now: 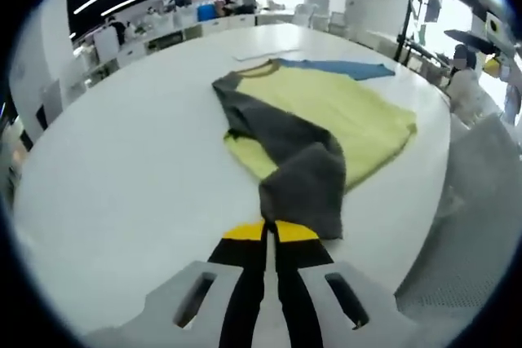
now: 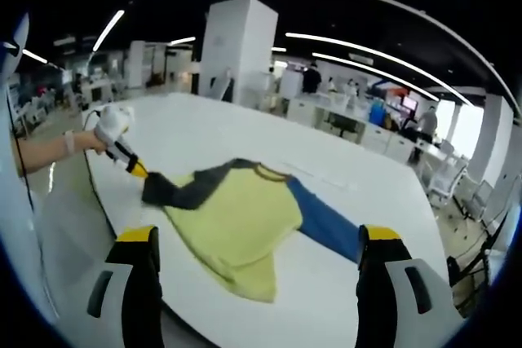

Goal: Fold the garment on the visible template until the final outline fits inside the template.

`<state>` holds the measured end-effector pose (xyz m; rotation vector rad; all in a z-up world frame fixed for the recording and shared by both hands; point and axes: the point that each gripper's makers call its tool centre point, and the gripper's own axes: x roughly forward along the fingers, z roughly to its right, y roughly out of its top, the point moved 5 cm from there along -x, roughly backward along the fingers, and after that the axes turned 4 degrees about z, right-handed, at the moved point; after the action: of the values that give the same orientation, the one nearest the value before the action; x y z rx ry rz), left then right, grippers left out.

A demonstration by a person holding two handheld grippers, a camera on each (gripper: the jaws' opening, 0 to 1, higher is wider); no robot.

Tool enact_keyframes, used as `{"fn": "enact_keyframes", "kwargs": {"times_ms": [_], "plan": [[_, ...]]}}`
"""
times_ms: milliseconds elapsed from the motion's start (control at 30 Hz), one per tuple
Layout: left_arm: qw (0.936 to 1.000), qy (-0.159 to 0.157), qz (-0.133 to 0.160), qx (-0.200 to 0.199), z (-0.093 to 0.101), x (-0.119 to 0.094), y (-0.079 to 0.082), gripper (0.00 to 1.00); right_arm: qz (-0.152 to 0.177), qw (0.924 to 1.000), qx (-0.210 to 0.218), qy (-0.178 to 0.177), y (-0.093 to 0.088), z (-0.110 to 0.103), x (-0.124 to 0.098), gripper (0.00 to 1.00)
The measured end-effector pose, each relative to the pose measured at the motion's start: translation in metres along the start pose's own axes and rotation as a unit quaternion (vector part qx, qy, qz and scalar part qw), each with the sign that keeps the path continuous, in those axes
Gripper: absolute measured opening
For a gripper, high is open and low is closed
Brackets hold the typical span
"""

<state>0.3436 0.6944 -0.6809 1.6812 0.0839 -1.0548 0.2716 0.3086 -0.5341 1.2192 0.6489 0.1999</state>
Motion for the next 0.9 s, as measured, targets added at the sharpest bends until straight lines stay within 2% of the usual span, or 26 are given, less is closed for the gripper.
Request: {"fn": "enact_keyframes", "kwargs": {"times_ms": [267,700,900], "plan": [[0.9998,0.012,-0.017,0.006,-0.018,-0.005,-0.009,0.00,0.004,1.0000,0.000,0.002,0.001,-0.001,0.000,1.00],[0.9992,0.025,-0.031,0.002,-0.028,-0.010,-0.019,0.00,0.005,1.0000,0.004,-0.002,-0.001,0.004,-0.002,1.00],[0.9986,0.040,-0.033,-0.004,-0.038,-0.018,-0.023,0.00,0.006,1.0000,0.003,0.002,-0.001,0.005,0.001,1.00]]}}
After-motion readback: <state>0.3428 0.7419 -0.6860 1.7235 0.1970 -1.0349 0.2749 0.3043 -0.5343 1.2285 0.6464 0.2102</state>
